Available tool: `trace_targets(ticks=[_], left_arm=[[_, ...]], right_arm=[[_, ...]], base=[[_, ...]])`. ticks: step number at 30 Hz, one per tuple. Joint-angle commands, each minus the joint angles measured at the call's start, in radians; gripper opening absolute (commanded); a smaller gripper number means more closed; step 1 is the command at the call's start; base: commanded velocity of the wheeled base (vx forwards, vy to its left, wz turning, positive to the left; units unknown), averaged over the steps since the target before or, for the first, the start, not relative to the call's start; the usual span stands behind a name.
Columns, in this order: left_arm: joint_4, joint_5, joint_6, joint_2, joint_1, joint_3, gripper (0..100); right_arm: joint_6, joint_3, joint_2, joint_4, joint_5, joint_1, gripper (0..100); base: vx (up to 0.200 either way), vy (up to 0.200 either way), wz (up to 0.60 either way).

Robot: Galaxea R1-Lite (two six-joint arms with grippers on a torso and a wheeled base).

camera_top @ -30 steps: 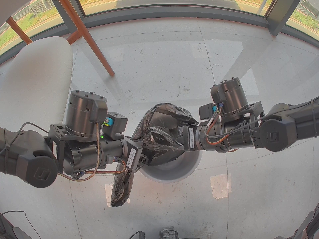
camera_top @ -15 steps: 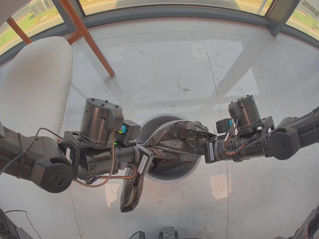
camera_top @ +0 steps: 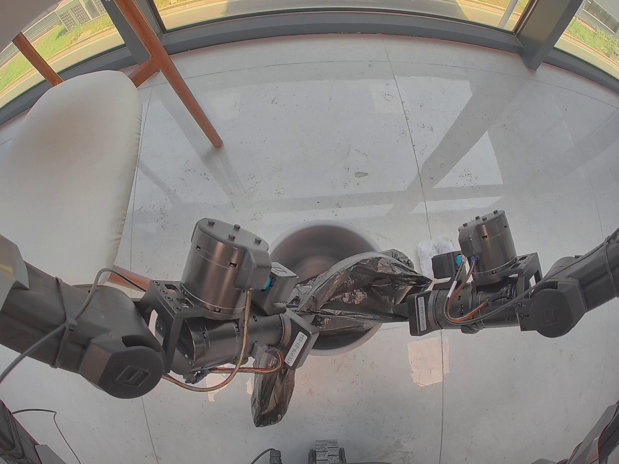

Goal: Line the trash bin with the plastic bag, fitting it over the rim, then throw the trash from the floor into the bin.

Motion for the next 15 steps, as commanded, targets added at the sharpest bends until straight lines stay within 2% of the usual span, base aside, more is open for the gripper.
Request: trace_targets(ticks=[1, 2, 15], left_arm=[[-0.001, -0.002, 0.000, 0.009, -0.007, 0.002, 0], [-0.002, -0.002, 0.000, 0.018, -0.007, -0.001, 100], [-0.001, -0.002, -0.023, 0.063, -0.005, -0.061, 100]], right_arm=[[0.000, 0.013, -0.004, -0.001, 0.000, 0.004, 0], [0.000, 0.015, -0.004, -0.001, 0.000, 0.005, 0], [0.000, 0.013, -0.005, -0.002, 0.000, -0.001, 0]], base=[[0.000, 0.000, 0.00], [0.000, 0.000, 0.00], [0.000, 0.000, 0.00]])
